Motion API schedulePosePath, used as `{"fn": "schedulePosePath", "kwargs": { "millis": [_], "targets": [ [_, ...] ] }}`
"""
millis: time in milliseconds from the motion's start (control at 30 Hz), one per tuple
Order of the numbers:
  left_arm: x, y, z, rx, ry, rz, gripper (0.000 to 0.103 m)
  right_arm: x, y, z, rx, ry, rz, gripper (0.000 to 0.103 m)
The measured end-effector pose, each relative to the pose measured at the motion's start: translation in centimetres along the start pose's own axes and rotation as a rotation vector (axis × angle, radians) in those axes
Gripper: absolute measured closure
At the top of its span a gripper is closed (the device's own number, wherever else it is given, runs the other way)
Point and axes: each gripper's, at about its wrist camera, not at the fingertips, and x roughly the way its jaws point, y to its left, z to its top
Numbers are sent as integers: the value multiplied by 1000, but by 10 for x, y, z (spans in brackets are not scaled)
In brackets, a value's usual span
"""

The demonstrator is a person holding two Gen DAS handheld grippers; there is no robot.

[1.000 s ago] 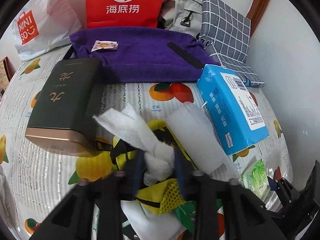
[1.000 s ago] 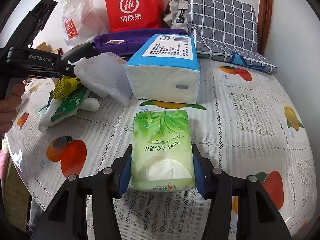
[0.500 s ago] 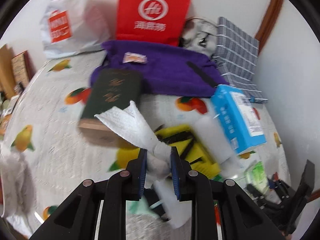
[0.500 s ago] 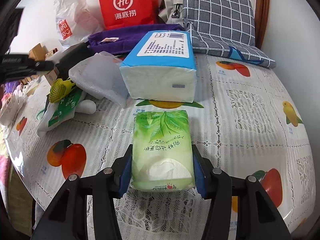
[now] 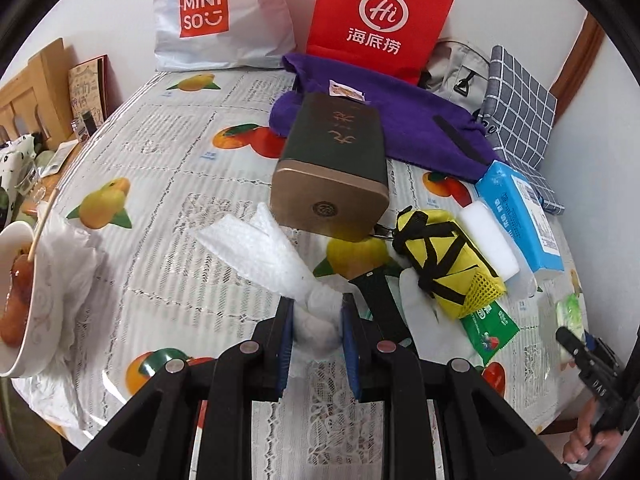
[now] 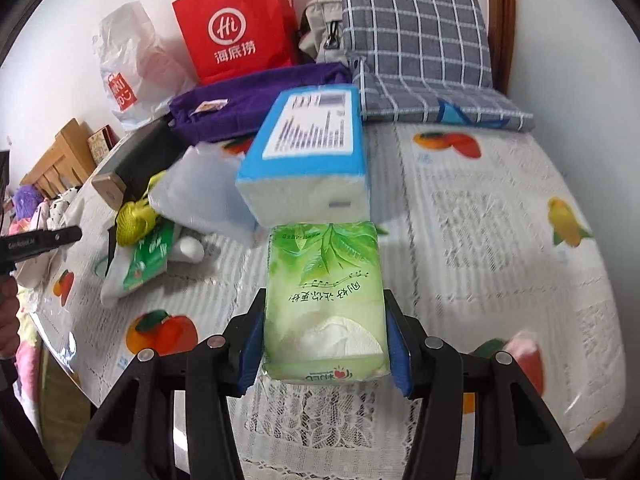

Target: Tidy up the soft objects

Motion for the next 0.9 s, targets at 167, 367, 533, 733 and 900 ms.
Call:
{"fn": "schedulePosePath", "kwargs": {
  "millis": [167, 367, 533, 733, 900],
  "targets": [
    [-11, 1, 9, -4, -27, -3, 82, -10, 0, 18, 17, -15, 11, 51],
    [-23, 1, 24, -10, -60, -9, 82, -25, 0, 42, 20, -53, 9, 51],
    [-29, -3, 38, 5, -80, -9, 82, -28, 1, 62, 12, -60, -9, 51],
    [-37, -9, 60, 27, -111, -6, 82, -30, 6, 81, -4, -84, -2, 51],
    [-37, -14, 75, 38, -126, -5, 82, -28, 12, 97, -19, -97, 6, 51]
  ]
}}
